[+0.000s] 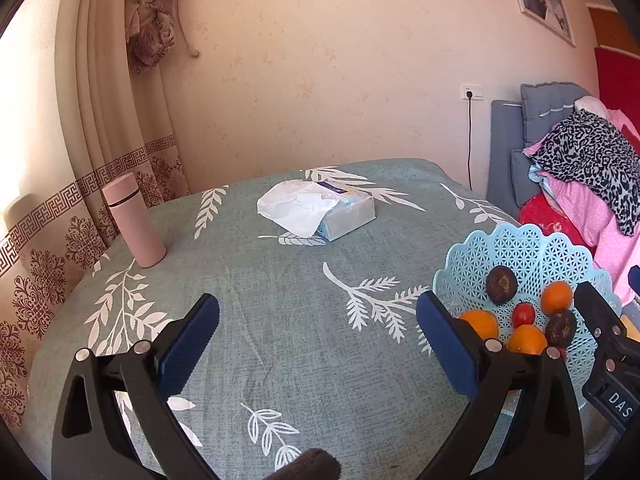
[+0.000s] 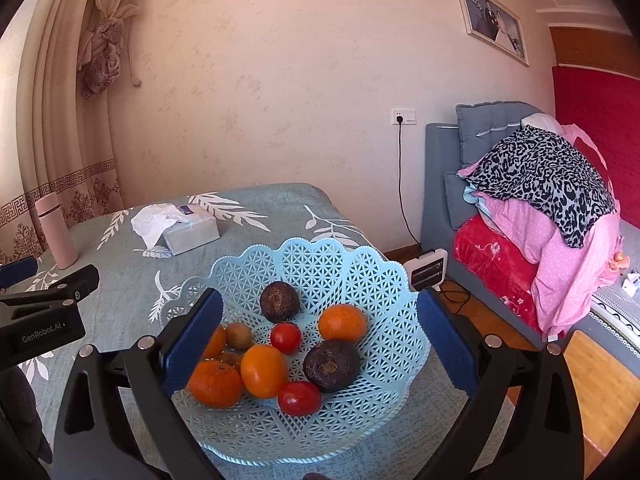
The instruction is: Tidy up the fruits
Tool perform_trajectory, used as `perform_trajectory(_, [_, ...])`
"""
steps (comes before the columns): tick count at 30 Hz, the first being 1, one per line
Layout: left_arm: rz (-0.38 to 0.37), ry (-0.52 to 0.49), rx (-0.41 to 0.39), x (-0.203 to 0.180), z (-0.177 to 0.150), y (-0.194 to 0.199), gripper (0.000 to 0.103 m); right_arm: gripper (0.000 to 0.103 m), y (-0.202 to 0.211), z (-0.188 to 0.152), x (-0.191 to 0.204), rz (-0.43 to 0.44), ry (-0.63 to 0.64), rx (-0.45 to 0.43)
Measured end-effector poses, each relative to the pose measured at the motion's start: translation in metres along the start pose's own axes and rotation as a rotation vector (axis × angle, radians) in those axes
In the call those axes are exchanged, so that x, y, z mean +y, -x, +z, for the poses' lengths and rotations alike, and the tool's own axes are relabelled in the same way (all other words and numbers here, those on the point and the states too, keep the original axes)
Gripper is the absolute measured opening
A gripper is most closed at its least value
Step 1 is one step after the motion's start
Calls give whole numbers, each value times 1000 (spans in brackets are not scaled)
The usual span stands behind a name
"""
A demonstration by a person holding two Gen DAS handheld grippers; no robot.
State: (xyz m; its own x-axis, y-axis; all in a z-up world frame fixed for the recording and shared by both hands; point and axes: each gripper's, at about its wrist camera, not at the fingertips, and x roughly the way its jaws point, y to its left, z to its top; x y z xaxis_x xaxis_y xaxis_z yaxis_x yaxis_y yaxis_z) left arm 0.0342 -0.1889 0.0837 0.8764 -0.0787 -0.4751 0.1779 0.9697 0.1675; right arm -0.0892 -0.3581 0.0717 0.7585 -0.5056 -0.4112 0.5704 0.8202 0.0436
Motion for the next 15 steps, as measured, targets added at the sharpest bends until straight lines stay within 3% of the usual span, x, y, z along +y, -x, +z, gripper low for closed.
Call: perform_trajectory(15, [22, -38, -14, -9, -5, 2, 98, 100, -5, -2, 4, -15, 18, 19])
